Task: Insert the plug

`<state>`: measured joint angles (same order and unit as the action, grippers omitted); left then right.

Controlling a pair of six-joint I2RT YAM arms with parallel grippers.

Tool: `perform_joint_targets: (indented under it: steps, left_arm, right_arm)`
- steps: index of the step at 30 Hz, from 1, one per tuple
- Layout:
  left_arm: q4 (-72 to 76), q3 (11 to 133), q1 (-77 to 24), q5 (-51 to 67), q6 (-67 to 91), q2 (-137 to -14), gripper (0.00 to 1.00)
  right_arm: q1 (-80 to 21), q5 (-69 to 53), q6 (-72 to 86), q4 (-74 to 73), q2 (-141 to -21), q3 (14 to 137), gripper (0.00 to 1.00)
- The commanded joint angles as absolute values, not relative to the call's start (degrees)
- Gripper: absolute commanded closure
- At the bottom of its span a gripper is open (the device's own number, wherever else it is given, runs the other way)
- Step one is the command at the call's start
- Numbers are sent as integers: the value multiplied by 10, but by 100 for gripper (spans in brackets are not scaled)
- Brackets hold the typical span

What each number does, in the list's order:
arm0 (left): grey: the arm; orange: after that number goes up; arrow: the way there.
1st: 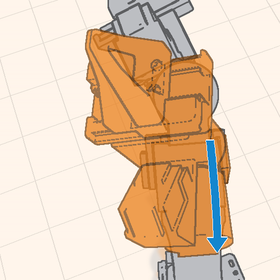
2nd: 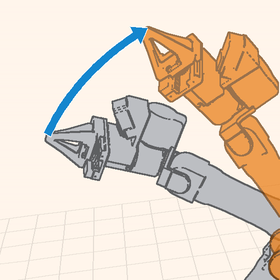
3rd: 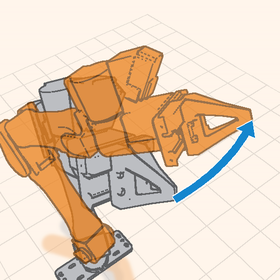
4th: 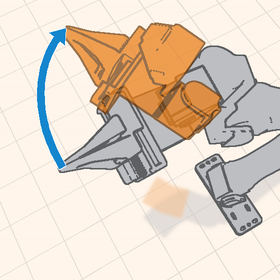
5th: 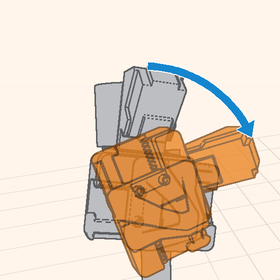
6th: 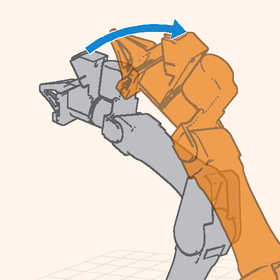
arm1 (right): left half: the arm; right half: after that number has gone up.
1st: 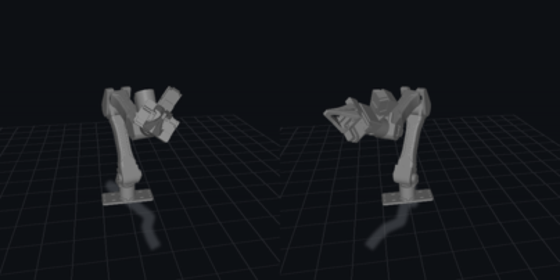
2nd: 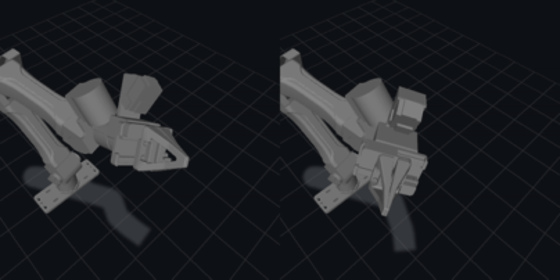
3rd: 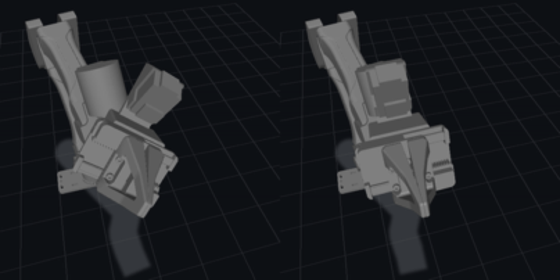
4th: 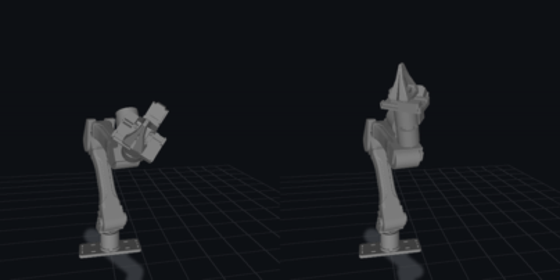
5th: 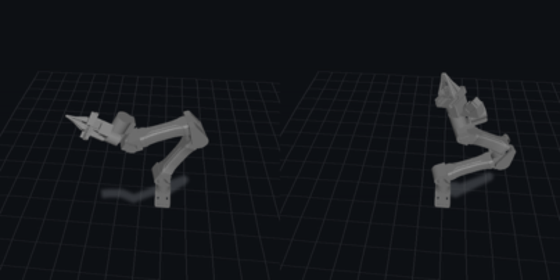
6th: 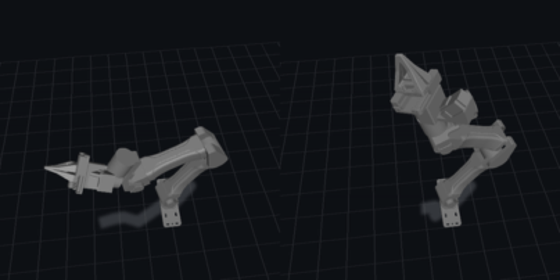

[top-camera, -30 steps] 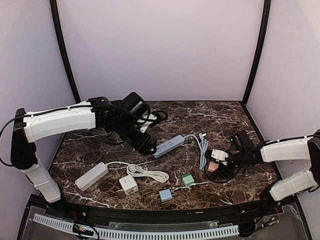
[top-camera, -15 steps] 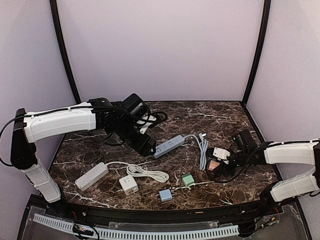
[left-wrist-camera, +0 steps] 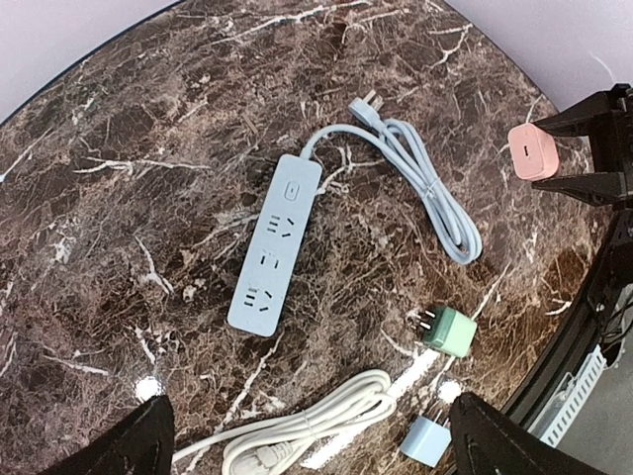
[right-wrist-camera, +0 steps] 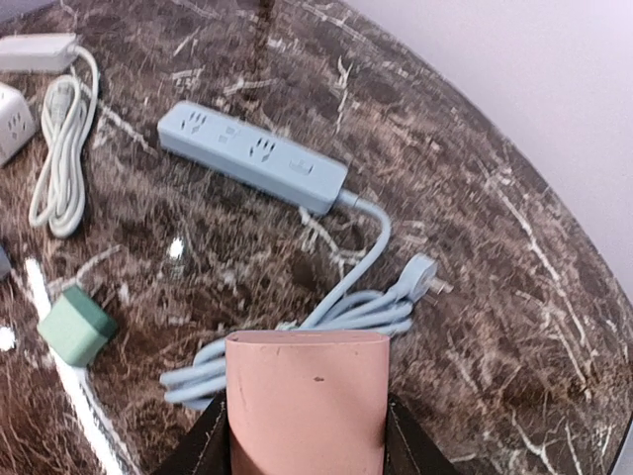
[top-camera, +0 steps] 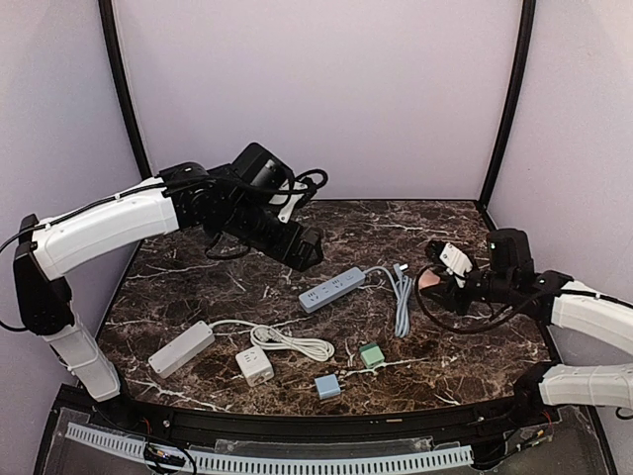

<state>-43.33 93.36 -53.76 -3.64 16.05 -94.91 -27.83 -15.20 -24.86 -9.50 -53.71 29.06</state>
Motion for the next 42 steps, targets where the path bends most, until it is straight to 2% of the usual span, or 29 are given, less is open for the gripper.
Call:
perform_joint_targets:
  steps: [1, 7, 15, 25, 29, 42]
  left_arm:
    - [-433, 967, -513, -33, 189, -943, 1]
    - [-449, 1044, -472, 87, 221, -978, 3]
    - [-469, 1137, -461, 187, 273, -1028, 6]
    - [-513, 1257, -459, 238, 314, -1103, 13]
    - [-513, 1262, -459, 262, 326, -1120, 18]
    - [-481, 1261, -459, 356, 353, -1144, 26]
  right_arm:
    - [-283, -164, -177, -34, -542, 359, 100]
    - [-285, -214, -115, 19, -573, 433, 100]
    - [-319, -230, -78, 86, -597, 472, 100]
    - [-384, -210, -58, 112, -654, 496, 100]
    - [-399, -214, -54, 111, -676, 506, 100]
    - [-417, -211, -77, 114, -711, 526, 100]
